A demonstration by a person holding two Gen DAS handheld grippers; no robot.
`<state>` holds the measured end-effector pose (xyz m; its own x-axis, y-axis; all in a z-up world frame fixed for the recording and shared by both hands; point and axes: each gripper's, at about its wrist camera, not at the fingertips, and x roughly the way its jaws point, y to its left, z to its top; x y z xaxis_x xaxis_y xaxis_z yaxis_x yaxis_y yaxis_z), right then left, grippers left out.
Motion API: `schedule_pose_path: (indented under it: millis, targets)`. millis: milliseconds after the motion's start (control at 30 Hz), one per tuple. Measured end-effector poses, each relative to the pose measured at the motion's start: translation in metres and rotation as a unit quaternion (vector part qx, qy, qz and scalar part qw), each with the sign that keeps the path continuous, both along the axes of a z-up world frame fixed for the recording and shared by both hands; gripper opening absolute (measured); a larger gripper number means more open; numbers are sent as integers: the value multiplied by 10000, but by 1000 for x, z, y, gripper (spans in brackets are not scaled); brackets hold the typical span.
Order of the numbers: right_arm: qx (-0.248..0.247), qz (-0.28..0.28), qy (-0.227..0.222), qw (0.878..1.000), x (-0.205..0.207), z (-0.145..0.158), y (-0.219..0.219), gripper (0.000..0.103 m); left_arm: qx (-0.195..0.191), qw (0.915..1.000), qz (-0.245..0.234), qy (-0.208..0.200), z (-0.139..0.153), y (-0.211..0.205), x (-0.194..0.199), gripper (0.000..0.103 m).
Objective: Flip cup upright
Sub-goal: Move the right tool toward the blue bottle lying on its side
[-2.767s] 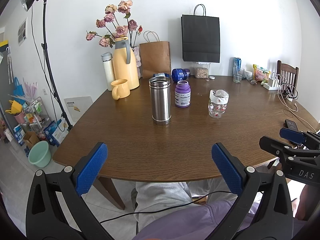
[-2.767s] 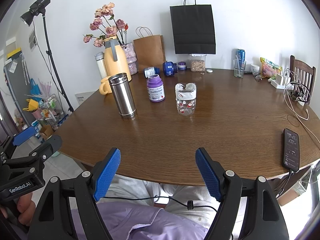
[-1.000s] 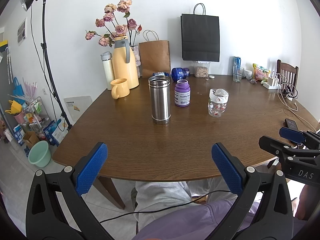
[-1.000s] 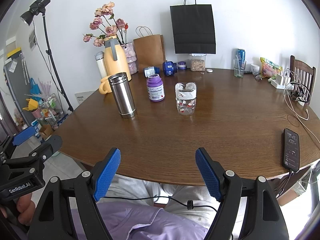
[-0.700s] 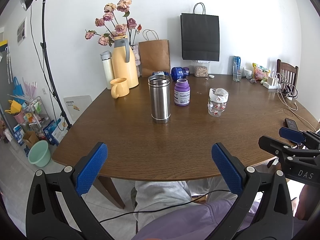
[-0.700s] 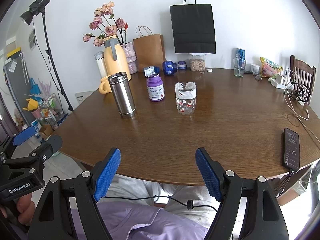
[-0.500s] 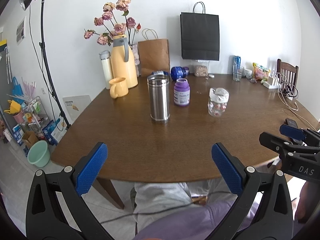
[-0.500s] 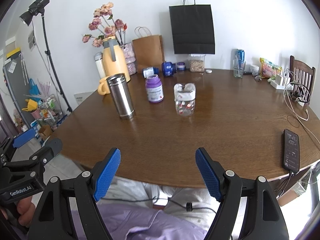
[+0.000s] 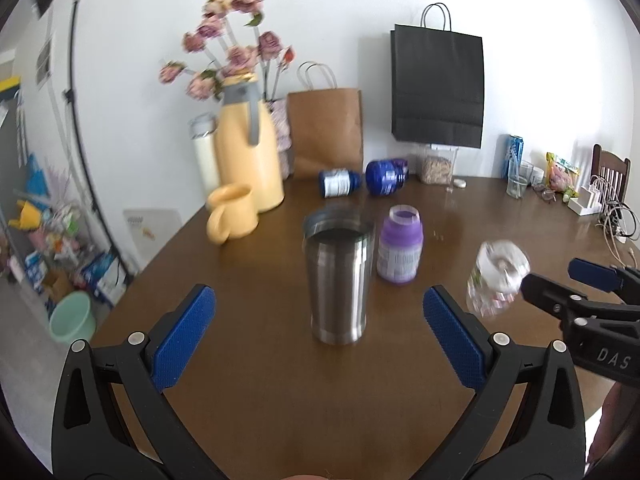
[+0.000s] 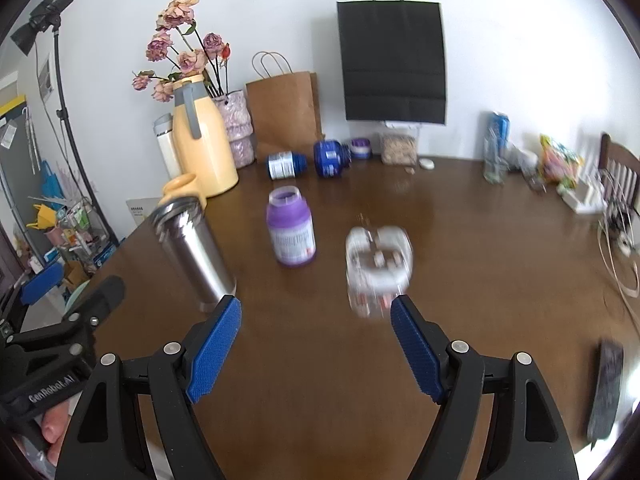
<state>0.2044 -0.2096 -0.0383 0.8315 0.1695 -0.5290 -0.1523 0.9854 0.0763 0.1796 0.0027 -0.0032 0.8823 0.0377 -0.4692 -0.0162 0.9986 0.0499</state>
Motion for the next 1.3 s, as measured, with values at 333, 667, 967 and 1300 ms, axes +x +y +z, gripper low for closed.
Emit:
schedule_pose_path:
  millis: [333,667,967,1300]
  targets:
    - [236,-107,221,9994,146,22,14,81,194,9988,-425,160,4,-1,164,103]
    - [694,31,577,9959,298,-6,51,81,48,9890,-86,1476,-34,18,335,103]
    - [670,177,353,9970,382,1,62,81,517,9834,-400,1692,-53,12,384,103]
    - [890,709,845,9899,443,-15,51,81,943,9731,-861,1919,-57,-2,452,103]
